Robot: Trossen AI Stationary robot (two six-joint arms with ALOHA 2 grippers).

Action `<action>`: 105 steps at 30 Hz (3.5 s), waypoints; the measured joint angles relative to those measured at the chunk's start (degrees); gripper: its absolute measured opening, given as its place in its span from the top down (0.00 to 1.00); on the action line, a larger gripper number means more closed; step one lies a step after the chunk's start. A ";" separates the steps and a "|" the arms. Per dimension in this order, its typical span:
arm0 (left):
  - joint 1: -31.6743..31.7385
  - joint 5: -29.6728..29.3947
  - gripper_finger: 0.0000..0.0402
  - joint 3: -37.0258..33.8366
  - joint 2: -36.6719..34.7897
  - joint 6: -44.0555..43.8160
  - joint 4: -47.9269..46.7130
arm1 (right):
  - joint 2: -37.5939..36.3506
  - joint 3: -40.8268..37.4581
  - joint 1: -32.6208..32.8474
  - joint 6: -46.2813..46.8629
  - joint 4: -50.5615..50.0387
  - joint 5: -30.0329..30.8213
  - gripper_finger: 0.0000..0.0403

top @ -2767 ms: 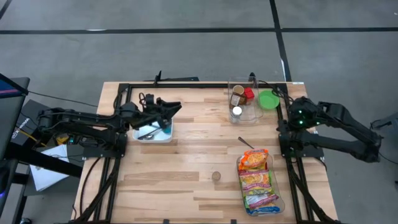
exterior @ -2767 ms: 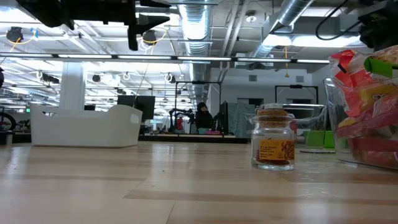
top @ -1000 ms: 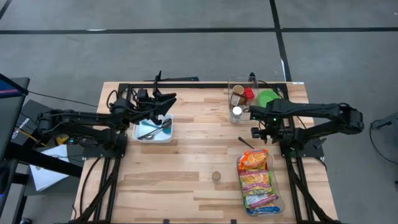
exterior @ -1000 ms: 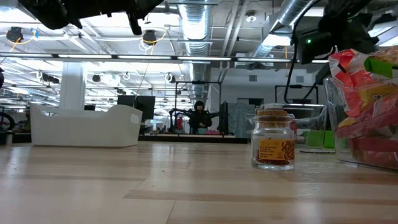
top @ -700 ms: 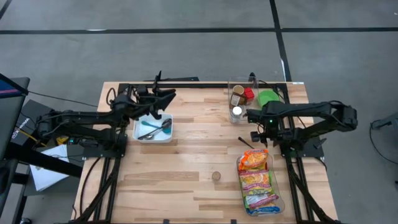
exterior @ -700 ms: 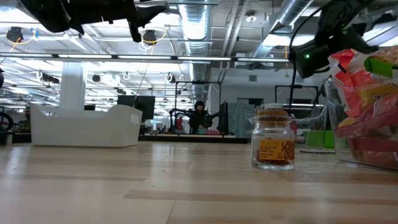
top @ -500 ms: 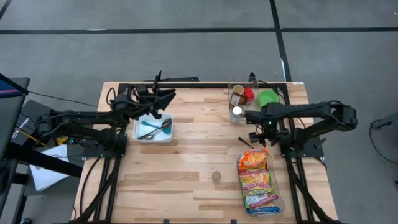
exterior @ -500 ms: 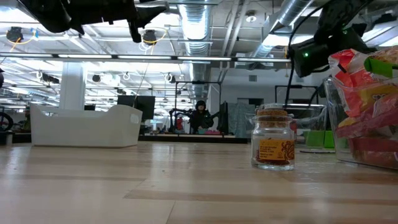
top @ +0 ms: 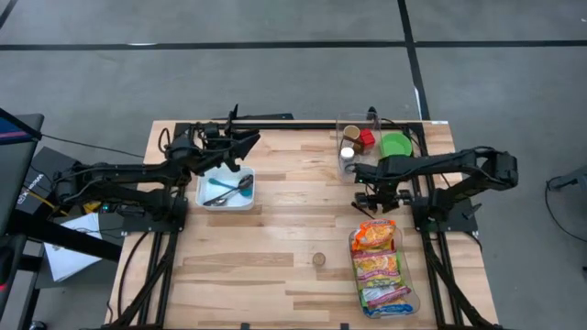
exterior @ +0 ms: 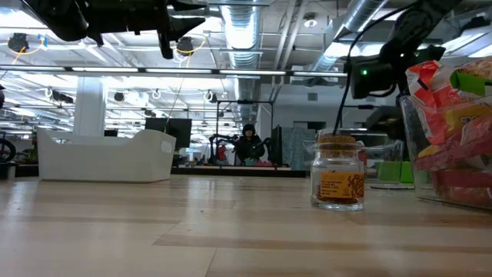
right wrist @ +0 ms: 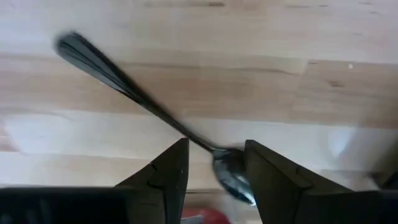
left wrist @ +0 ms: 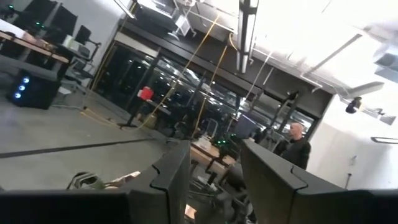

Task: Pick & Place Food Item
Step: Put the black spoon into the white bin

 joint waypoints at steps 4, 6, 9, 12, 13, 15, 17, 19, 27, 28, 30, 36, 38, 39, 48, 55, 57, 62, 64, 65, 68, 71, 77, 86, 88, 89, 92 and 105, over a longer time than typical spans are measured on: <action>0.85 -0.01 0.66 0.00 0.00 -0.01 -0.35 | 3.10 -0.02 0.90 -5.01 1.93 0.07 0.63; 0.89 0.00 0.66 0.00 0.00 -0.02 -0.36 | 4.29 -0.02 1.62 -5.28 3.22 0.08 0.63; 0.89 0.02 0.66 0.00 0.00 -0.02 -0.44 | 5.40 -0.02 2.65 -5.25 4.88 -0.31 0.63; 0.89 0.05 0.66 0.00 0.00 -0.02 -0.54 | 5.80 -0.02 3.56 -5.27 6.25 -0.75 0.63; 0.89 0.03 0.66 0.00 0.00 -0.02 -0.68 | 5.90 -0.02 3.95 -5.27 6.63 -0.82 0.63; 0.89 0.05 0.66 0.00 0.00 -0.02 -1.42 | 5.88 -0.01 4.79 -5.27 6.54 -1.02 0.63; 0.89 0.07 0.66 0.00 0.00 -0.02 -2.86 | 5.87 0.00 5.49 -5.27 6.51 -1.11 0.63; 0.89 0.54 0.66 0.00 0.00 -0.02 -3.59 | 5.87 0.00 6.14 -5.27 6.49 -1.13 0.63; 0.89 1.40 0.66 0.00 0.00 -0.02 -3.50 | 6.35 0.00 8.78 -7.43 5.52 0.00 0.63; 0.89 1.42 0.66 0.00 -0.01 -0.02 -3.33 | 6.33 0.00 9.23 -7.83 5.27 0.53 0.63; 0.89 1.42 0.66 0.00 0.00 -0.02 -3.27 | 6.33 0.00 10.25 -8.25 5.25 2.01 0.63; 0.87 1.42 0.66 0.00 0.00 -0.04 -3.26 | 6.33 0.00 12.59 -7.75 5.30 4.75 0.70; 0.74 1.40 0.66 0.00 0.00 -0.04 -3.24 | 6.33 0.00 13.14 -7.37 5.41 4.94 0.76; 0.72 1.40 0.66 0.00 0.00 -0.04 -3.24 | 6.33 0.00 13.44 -7.37 5.60 4.94 0.80; 0.34 2.10 0.66 0.00 0.00 -0.05 -3.22 | 6.18 0.17 16.30 -7.36 10.15 5.09 0.99; -0.62 2.31 0.66 0.00 -0.01 -0.04 -3.24 | 5.87 2.46 16.70 -9.61 10.47 9.47 1.00; -0.71 2.37 0.66 0.00 0.00 -0.04 -3.24 | 5.87 2.82 16.10 -10.04 10.63 10.32 1.00; -0.73 2.36 0.66 0.00 0.00 -0.04 -3.26 | 5.87 4.02 14.60 -13.05 10.57 11.09 1.00; -0.70 2.36 0.66 0.00 0.00 -0.04 -3.26 | 5.87 4.32 14.10 -14.31 10.23 11.07 1.00; -0.73 2.36 0.66 0.00 -0.01 -0.04 -3.26 | 5.87 4.55 13.92 -14.97 10.09 11.09 1.00; -0.70 2.34 0.66 0.00 0.00 -0.04 -3.26 | 5.83 5.19 14.14 -16.34 9.98 10.89 1.00; -0.70 2.32 0.66 0.00 0.00 -0.04 -3.26 | 5.83 5.18 14.70 -16.30 7.85 9.34 0.99; -0.70 2.13 0.66 0.00 0.00 0.46 -3.30 | 5.96 5.18 15.23 -15.27 6.70 6.60 0.87; -0.57 2.14 0.66 0.02 0.00 1.69 -4.64 | 5.98 3.65 12.80 -16.72 6.53 0.52 0.66; -0.55 2.12 0.66 0.04 0.00 2.24 -5.62 | 5.98 2.93 12.44 -17.38 6.48 -0.97 0.64; -0.51 2.11 0.66 0.04 0.00 2.27 -6.04 | 5.98 2.55 12.32 -17.49 6.37 -1.46 0.63; 0.13 2.14 0.66 0.04 0.00 2.17 -6.54 | 5.99 1.44 11.86 -17.51 5.71 -3.17 0.63; 1.44 1.85 0.66 0.04 0.00 2.15 -6.60 | 6.00 -0.86 12.23 -16.59 4.77 -4.31 0.67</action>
